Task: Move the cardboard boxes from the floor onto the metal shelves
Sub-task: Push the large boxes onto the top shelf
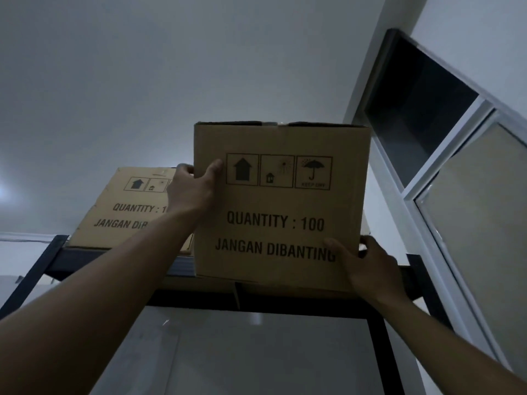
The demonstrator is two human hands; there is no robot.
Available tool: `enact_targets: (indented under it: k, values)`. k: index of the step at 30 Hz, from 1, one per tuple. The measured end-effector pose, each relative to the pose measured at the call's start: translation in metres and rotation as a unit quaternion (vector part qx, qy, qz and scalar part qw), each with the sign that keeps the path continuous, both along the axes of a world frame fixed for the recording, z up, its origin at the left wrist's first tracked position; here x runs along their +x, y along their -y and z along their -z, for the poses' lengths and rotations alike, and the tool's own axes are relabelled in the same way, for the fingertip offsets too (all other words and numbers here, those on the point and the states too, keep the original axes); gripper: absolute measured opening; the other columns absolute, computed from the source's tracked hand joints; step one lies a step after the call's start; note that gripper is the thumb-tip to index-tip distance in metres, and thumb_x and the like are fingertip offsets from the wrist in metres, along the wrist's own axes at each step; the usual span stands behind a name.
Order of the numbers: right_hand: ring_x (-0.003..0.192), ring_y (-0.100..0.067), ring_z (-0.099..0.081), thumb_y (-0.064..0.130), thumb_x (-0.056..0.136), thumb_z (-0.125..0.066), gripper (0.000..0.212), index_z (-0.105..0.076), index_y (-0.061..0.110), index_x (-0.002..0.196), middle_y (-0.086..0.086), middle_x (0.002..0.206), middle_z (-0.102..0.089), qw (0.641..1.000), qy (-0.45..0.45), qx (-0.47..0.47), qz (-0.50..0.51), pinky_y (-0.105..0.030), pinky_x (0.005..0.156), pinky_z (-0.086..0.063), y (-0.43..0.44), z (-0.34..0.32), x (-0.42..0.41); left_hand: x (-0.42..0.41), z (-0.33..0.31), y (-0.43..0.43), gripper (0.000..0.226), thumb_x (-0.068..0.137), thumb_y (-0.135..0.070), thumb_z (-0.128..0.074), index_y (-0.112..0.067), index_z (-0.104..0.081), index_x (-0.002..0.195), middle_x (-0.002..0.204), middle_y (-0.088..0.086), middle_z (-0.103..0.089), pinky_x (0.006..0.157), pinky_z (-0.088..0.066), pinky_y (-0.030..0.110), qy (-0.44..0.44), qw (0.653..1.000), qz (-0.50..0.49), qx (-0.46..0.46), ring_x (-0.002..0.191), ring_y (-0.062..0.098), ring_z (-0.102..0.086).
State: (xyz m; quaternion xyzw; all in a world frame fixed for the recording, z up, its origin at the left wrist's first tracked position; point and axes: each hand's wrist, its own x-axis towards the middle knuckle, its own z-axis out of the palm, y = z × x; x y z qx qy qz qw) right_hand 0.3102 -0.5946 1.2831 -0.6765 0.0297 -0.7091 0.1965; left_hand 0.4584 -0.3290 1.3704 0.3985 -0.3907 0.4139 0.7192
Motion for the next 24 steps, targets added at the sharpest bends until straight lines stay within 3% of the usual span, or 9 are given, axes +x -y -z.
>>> enact_targets:
  k: [4, 6, 8, 11, 14, 19, 22, 24]
  values:
    - [0.081, -0.009, -0.060, 0.103, 0.055, -0.044, 0.086, -0.051, 0.038, 0.111, 0.021, 0.091, -0.058, 0.996, 0.037, 0.074, -0.041, -0.032, 0.066, -0.050, 0.015, -0.008, 0.027, 0.002, -0.011, 0.004, 0.054, 0.092, -0.042, -0.067, -0.018, -0.039, 0.132, 0.113, 0.009, -0.059, 0.085, -0.052, 0.042, 0.028, 0.999, -0.036, -0.019, 0.097, 0.021, -0.059]
    - [0.083, -0.015, -0.061, 0.097, 0.065, -0.047, 0.078, -0.050, 0.034, 0.112, 0.016, 0.093, -0.060, 0.993, 0.066, 0.078, -0.053, -0.037, 0.071, -0.052, 0.012, -0.013, 0.036, 0.010, -0.015, 0.005, 0.053, 0.091, -0.029, -0.070, -0.018, -0.038, 0.131, 0.103, 0.001, -0.058, 0.086, -0.054, 0.042, 0.043, 0.997, -0.063, 0.000, 0.095, 0.020, -0.060]
    - [0.085, -0.017, -0.060, 0.085, 0.078, -0.050, 0.070, -0.049, 0.028, 0.117, 0.010, 0.099, -0.061, 0.989, 0.099, 0.073, -0.077, -0.038, 0.074, -0.051, 0.017, -0.016, 0.046, 0.017, -0.017, 0.004, 0.055, 0.088, -0.024, -0.074, -0.018, -0.039, 0.130, 0.111, 0.002, -0.058, 0.090, -0.055, 0.043, 0.060, 0.993, -0.096, 0.033, 0.103, 0.023, -0.060]
    - [0.086, -0.018, -0.059, 0.069, 0.091, -0.050, 0.058, -0.049, 0.020, 0.122, 0.002, 0.107, -0.061, 0.988, 0.115, 0.061, -0.084, -0.035, 0.073, -0.047, 0.022, -0.018, 0.060, 0.028, -0.019, 0.007, 0.056, 0.085, -0.023, -0.076, -0.018, -0.043, 0.130, 0.131, 0.010, -0.054, 0.090, -0.056, 0.043, 0.087, 0.983, -0.145, 0.076, 0.113, 0.027, -0.059]
    - [0.086, -0.021, -0.057, 0.062, 0.098, -0.045, 0.052, -0.050, 0.016, 0.121, -0.001, 0.108, -0.059, 0.986, 0.137, 0.061, -0.072, -0.034, 0.070, -0.043, 0.023, -0.029, 0.066, 0.044, -0.022, 0.013, 0.055, 0.086, -0.024, -0.075, -0.018, -0.045, 0.133, 0.136, 0.011, -0.051, 0.092, -0.055, 0.044, 0.118, 0.972, -0.178, 0.095, 0.115, 0.028, -0.058]
    - [0.095, -0.025, -0.057, 0.047, 0.105, -0.038, 0.028, -0.042, 0.023, 0.121, -0.004, 0.118, -0.054, 0.990, 0.099, 0.050, -0.090, -0.050, 0.088, -0.052, 0.026, -0.034, 0.073, 0.067, -0.025, 0.021, 0.059, 0.089, -0.031, -0.073, -0.018, -0.047, 0.140, 0.138, 0.010, -0.050, 0.093, -0.054, 0.041, 0.133, 0.968, -0.190, 0.097, 0.120, 0.028, -0.055]
    - [0.087, -0.020, -0.055, 0.055, 0.104, -0.035, 0.041, -0.045, 0.022, 0.127, -0.001, 0.110, -0.054, 0.996, 0.076, 0.051, -0.021, -0.040, 0.074, -0.047, 0.024, -0.035, 0.074, 0.083, -0.021, 0.027, 0.058, 0.089, -0.038, -0.071, -0.020, -0.051, 0.140, 0.138, 0.010, -0.051, 0.094, -0.053, 0.043, 0.130, 0.961, -0.216, 0.115, 0.119, 0.027, -0.054]
    - [0.096, -0.028, -0.055, 0.061, 0.102, -0.033, 0.052, -0.045, 0.021, 0.131, -0.005, 0.114, -0.055, 0.997, 0.055, 0.050, 0.031, -0.042, 0.081, -0.046, 0.022, -0.037, 0.075, 0.094, -0.016, 0.030, 0.056, 0.090, -0.039, -0.070, -0.021, -0.052, 0.140, 0.137, 0.010, -0.053, 0.093, -0.054, 0.044, 0.130, 0.958, -0.221, 0.130, 0.117, 0.025, -0.054]
